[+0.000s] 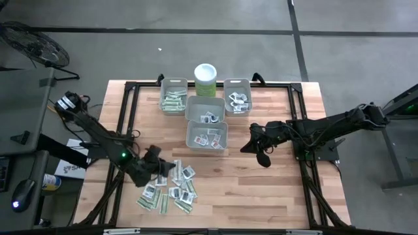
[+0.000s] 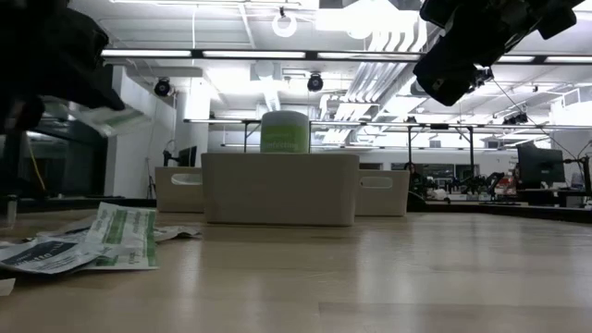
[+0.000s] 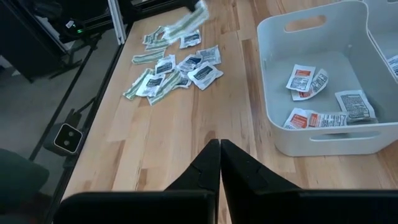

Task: Pick & Place First Aid Supplies
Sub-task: Put the bandage pack into the left bin

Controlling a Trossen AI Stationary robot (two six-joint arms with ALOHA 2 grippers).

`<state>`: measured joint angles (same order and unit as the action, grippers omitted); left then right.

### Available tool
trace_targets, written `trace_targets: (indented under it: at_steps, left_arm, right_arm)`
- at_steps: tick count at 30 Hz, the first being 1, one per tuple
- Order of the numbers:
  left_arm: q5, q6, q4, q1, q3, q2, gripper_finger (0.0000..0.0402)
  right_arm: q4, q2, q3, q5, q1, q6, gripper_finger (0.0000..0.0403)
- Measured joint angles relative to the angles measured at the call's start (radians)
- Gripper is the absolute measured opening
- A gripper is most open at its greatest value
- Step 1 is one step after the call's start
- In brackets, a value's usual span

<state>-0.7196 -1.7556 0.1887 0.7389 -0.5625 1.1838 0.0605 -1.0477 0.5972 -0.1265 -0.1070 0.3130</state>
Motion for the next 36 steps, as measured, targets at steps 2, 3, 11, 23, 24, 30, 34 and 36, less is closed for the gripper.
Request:
trace_targets:
  at_steps: [2, 3, 11, 23, 24, 30, 34, 36]
  left_arm:
    - [-0.002, 0.006, 0.04, -0.035, 0.002, -0.039, 0.0]
    - [-0.003, 0.02, 0.044, -0.057, 0.002, -0.059, 0.0]
    - [0.077, 0.208, 0.084, -0.331, 0.001, -0.2, 0.0]
    - [0.251, 0.558, 0.08, -0.869, 0.001, -0.302, 0.0]
    - [0.275, 0.594, 0.075, -0.917, 0.001, -0.303, 0.0]
    - [0.504, 0.803, 0.03, -1.22, 0.001, -0.303, 0.0]
    - [0.669, 0.934, 0.029, -1.405, 0.001, -0.301, 0.0]
    - [0.753, 1.008, 0.008, -1.482, 0.001, -0.284, 0.0]
  right_arm:
    - [-0.005, 0.0, 0.0, 0.0, 0.0, 0.0, 0.0006]
    - [-0.005, 0.0, 0.0, 0.0, 0.0, 0.0, 0.0005]
    - [-0.006, 0.0, 0.0, 0.003, 0.0, 0.0, 0.0007]
    - [-0.006, 0.0, 0.0, 0.007, 0.0, 0.0, 0.0005]
    - [-0.006, 0.0, 0.0, 0.007, 0.0, 0.0, 0.0005]
    - [-0.006, 0.0, 0.0, 0.007, 0.0, 0.0, 0.0008]
    - [-0.006, 0.0, 0.0, 0.007, 0.0, 0.0, 0.0007]
    - [-0.006, 0.0, 0.0, 0.007, 0.0, 0.0, 0.0009]
